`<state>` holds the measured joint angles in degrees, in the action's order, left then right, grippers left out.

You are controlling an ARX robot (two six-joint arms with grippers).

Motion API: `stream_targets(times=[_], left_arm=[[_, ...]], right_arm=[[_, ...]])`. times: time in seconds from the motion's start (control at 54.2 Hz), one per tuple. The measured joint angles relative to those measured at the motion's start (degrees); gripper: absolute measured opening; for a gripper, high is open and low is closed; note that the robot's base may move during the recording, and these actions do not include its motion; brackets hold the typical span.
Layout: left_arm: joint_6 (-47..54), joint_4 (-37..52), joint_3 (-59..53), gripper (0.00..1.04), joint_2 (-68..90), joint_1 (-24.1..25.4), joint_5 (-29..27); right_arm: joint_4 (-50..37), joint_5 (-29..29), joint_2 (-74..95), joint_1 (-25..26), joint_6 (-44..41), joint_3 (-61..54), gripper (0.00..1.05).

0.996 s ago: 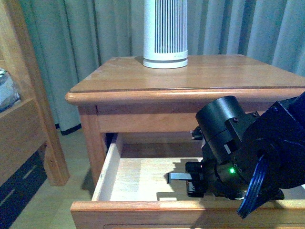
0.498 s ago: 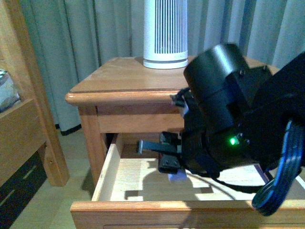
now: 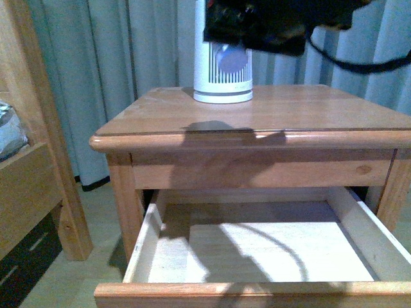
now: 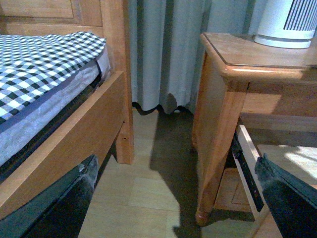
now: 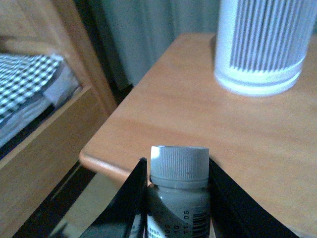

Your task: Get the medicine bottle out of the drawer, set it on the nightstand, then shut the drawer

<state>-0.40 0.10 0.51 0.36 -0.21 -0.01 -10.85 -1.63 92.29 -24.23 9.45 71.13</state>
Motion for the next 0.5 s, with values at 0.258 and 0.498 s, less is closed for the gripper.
stream_targets(times=[0.258,0.498], left_arm=[[0.0,0.0,0.0,0.98,0.0,0.0,0.0],[-0.02,0.0,0.0,0.98,0.0,0.0,0.0]], right_arm=[[3.5,-2.32,12.26,7.61,-10.69,13.79,0.3],[6.64,-4.04,22.1,9.09,-13.14,19.28,0.5]])
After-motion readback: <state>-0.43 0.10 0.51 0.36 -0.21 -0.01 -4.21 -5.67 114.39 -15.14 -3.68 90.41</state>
